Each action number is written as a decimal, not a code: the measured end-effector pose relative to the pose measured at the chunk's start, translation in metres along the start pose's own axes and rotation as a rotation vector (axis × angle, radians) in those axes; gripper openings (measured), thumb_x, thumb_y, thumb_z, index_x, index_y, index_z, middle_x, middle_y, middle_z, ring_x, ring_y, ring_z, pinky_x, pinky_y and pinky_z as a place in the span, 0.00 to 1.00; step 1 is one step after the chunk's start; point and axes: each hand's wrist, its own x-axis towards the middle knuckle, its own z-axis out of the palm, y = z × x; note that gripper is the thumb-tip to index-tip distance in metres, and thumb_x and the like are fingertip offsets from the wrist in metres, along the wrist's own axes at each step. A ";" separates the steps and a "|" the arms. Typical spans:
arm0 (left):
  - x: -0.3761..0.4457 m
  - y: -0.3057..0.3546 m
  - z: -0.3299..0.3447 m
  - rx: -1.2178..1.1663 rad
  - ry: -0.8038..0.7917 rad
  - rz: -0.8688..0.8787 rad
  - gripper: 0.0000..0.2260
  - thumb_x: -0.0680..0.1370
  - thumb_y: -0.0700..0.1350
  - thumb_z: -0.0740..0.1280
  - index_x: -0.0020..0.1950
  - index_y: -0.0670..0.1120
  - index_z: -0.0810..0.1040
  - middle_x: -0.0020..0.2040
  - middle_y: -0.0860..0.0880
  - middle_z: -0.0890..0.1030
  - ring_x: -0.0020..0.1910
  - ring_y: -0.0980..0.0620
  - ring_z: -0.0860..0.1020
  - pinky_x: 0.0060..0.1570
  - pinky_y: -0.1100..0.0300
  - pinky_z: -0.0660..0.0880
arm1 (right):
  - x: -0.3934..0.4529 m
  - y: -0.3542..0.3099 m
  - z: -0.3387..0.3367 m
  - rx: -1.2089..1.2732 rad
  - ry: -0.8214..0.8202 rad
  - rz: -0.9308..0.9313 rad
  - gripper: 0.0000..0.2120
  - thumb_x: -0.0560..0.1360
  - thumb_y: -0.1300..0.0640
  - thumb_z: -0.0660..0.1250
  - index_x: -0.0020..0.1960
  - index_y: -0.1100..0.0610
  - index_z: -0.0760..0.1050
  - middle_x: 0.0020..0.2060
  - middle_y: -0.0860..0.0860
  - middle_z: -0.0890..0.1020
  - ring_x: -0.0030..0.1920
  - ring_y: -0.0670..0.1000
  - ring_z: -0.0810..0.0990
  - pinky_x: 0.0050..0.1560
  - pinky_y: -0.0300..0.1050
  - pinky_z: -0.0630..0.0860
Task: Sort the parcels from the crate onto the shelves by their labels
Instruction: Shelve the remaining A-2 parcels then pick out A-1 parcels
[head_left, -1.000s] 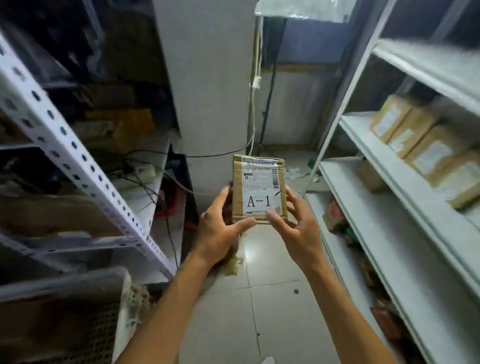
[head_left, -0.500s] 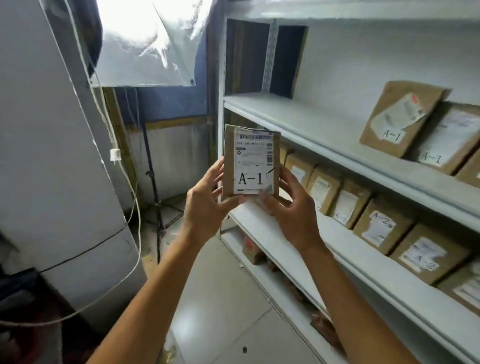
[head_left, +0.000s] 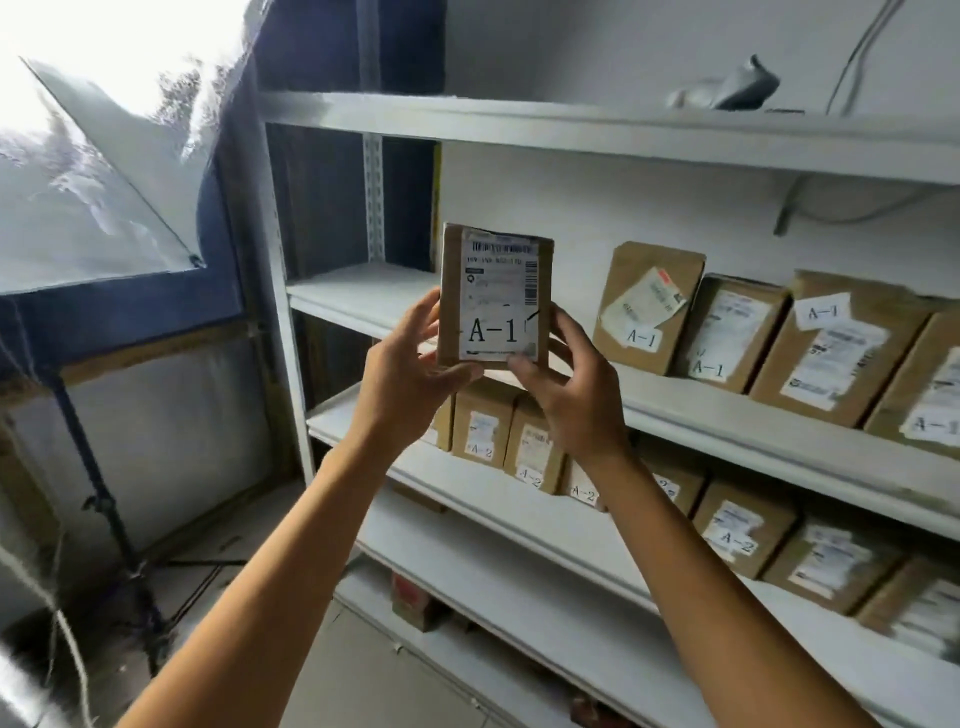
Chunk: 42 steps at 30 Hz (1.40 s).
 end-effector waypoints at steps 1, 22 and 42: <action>0.010 -0.003 0.003 -0.013 -0.015 0.003 0.38 0.71 0.36 0.77 0.77 0.50 0.65 0.71 0.49 0.75 0.71 0.50 0.71 0.58 0.66 0.76 | 0.007 0.004 0.000 -0.021 0.023 0.006 0.29 0.77 0.52 0.72 0.75 0.52 0.66 0.69 0.47 0.75 0.65 0.42 0.72 0.51 0.19 0.69; 0.188 -0.166 0.149 -0.080 -0.260 -0.052 0.20 0.78 0.38 0.70 0.68 0.51 0.75 0.58 0.53 0.83 0.54 0.58 0.80 0.52 0.68 0.78 | 0.161 0.199 0.013 -0.383 0.264 0.168 0.24 0.74 0.58 0.74 0.68 0.52 0.72 0.61 0.50 0.79 0.56 0.44 0.78 0.57 0.49 0.81; 0.264 -0.246 0.210 -0.092 -0.486 -0.049 0.22 0.76 0.37 0.70 0.69 0.45 0.75 0.57 0.46 0.83 0.51 0.51 0.83 0.47 0.75 0.75 | 0.187 0.230 0.046 -0.905 0.176 0.420 0.22 0.79 0.55 0.65 0.73 0.56 0.69 0.66 0.53 0.71 0.57 0.54 0.78 0.55 0.49 0.77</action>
